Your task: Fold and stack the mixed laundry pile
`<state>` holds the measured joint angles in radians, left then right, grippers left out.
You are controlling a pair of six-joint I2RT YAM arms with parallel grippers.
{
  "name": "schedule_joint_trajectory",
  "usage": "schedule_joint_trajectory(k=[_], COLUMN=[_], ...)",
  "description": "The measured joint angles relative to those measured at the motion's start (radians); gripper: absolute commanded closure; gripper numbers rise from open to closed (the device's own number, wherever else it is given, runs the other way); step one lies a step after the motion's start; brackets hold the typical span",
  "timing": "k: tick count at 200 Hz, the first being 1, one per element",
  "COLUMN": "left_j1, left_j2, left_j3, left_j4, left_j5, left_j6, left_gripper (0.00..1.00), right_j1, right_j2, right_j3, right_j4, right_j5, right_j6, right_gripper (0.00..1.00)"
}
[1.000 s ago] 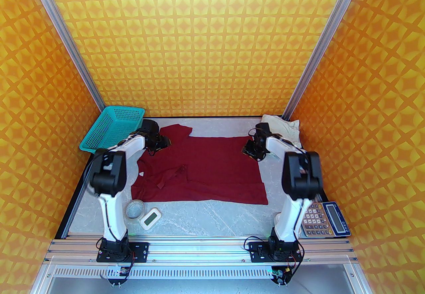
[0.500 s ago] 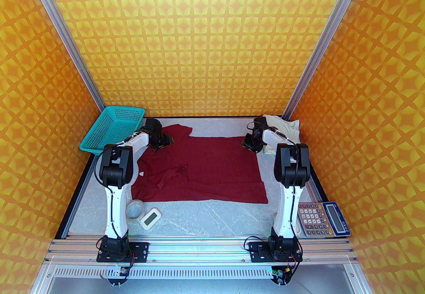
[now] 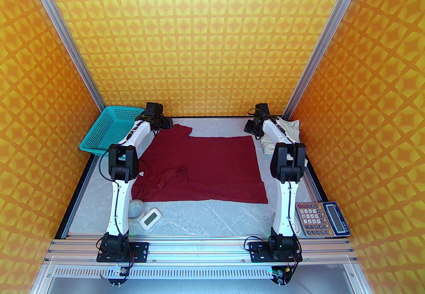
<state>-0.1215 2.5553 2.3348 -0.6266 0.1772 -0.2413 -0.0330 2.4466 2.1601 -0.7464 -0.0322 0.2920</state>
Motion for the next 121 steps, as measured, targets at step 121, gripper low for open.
schedule_joint_trajectory(k=[121], left_j1=[0.034], left_j2=[0.199], left_j3=[0.271], left_j4=[-0.152], left_j5=[-0.026], left_j6=[0.06], left_gripper=[0.24], right_j1=[-0.011], right_j2=[0.127], right_j3=[0.136], right_j4=[-0.126], right_j5=[-0.026], right_j6=[-0.04], right_gripper=[0.77])
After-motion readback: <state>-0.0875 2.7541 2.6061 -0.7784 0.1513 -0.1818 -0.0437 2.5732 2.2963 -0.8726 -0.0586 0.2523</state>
